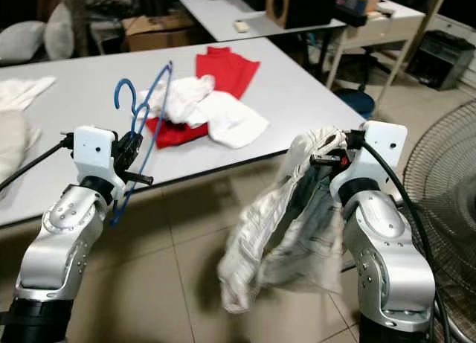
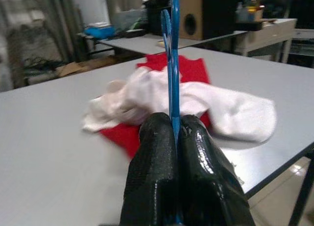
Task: Hang hanger
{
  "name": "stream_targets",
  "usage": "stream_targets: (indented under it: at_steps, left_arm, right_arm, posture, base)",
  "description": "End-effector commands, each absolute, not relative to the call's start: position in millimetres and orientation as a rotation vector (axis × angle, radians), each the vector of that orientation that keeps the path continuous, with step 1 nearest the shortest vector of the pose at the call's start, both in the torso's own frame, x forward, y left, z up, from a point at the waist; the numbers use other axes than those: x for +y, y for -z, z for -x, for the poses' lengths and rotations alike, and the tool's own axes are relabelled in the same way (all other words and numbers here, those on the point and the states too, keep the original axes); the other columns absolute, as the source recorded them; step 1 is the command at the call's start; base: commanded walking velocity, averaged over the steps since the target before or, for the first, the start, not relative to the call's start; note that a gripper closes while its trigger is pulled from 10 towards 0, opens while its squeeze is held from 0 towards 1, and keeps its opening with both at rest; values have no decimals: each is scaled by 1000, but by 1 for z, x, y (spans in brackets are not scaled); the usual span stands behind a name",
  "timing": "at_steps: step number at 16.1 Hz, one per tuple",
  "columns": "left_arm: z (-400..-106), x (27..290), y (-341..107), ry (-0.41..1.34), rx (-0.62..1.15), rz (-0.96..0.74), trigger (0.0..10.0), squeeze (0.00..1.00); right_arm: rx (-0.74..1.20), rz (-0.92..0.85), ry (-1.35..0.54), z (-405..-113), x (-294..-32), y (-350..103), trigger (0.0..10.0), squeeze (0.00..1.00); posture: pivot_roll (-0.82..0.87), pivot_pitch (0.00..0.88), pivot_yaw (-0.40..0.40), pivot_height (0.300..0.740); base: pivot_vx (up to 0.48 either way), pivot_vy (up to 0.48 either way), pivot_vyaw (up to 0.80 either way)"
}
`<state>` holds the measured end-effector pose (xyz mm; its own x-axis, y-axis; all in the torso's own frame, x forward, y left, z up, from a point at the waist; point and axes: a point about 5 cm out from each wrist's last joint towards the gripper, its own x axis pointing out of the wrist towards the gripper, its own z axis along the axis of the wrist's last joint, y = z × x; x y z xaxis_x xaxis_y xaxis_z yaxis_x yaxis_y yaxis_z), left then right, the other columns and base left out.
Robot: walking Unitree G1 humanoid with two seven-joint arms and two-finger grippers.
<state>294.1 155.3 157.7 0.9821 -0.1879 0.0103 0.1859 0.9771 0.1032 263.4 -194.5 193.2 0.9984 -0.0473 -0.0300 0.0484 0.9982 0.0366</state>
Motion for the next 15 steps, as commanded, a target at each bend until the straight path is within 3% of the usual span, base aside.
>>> stream_targets:
  at_steps: [1,15]
  left_arm:
    - [-296,146,-162,218,-39,-96,10000,0]
    - [-299,144,-166,217,-53,-68,10000,0]
  right_arm:
    - [-51,-16,78,-261,-202,-208,10000,0]
    - [-50,-24,109,-261,-209,-208,10000,0]
  posture:
    - [-15,0,6,740]
    - [-24,0,4,740]
  base:
    - [371,0,0]
    - [371,0,0]
